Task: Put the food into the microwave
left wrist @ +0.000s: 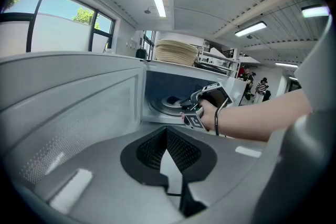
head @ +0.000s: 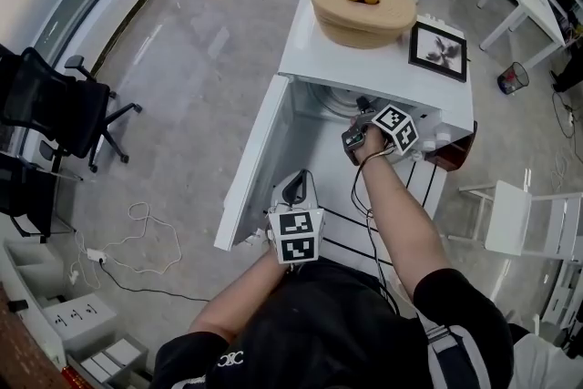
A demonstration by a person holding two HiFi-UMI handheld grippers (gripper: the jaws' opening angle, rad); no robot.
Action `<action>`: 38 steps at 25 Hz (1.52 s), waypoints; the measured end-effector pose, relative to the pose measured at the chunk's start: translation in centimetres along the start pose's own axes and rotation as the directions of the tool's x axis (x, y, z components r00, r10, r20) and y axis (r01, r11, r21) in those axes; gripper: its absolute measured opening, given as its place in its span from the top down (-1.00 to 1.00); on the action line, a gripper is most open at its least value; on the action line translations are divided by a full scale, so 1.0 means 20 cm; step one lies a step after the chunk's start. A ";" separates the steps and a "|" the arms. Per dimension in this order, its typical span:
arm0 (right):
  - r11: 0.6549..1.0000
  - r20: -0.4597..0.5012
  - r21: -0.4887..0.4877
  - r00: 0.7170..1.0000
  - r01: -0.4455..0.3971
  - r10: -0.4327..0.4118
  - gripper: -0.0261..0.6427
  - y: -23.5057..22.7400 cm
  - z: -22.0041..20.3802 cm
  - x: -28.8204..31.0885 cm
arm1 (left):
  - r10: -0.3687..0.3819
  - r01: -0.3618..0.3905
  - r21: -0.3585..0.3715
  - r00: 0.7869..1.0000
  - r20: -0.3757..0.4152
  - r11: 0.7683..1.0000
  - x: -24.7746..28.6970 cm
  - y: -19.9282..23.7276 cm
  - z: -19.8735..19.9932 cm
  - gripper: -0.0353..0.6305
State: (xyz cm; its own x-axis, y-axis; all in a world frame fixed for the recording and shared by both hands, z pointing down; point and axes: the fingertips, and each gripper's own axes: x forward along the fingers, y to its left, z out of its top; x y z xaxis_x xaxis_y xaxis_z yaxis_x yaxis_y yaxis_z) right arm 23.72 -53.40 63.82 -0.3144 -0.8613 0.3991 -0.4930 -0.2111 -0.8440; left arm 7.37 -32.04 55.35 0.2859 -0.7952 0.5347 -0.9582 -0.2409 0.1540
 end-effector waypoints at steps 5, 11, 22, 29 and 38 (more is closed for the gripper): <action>0.951 0.036 -0.250 0.983 0.181 -0.178 0.69 -0.03 0.03 -0.01 | -0.002 0.002 0.004 1.000 -0.009 1.000 0.00 0.00 -0.01 0.87; 0.827 0.098 -0.482 0.956 0.289 -0.277 0.61 -0.02 0.05 -0.02 | 0.004 -0.004 0.009 1.000 -0.020 1.000 0.00 0.00 -0.03 0.87; 0.814 0.155 -0.485 0.947 0.320 -0.280 0.87 -0.03 0.09 -0.10 | 0.017 -0.016 0.009 1.000 -0.024 1.000 0.00 0.01 -0.04 0.87; 0.764 0.113 -0.613 0.979 0.202 -0.169 0.90 0.03 -0.03 -0.31 | -0.024 0.025 0.036 1.000 -0.015 0.999 0.01 -0.05 -0.01 0.87; 0.541 0.079 -0.840 0.995 0.038 0.053 0.90 0.35 -0.15 -0.67 | -0.094 0.093 0.055 0.995 0.021 0.994 0.00 -0.14 0.07 0.87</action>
State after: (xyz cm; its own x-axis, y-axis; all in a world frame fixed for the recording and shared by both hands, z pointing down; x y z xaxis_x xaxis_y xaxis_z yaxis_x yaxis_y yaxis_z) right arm 22.13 -42.04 53.69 -0.2753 -0.9050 0.3243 -0.9601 0.2415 -0.1409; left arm 10.01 -32.25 53.79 0.3746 -0.7806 0.5003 -0.9259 -0.3435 0.1573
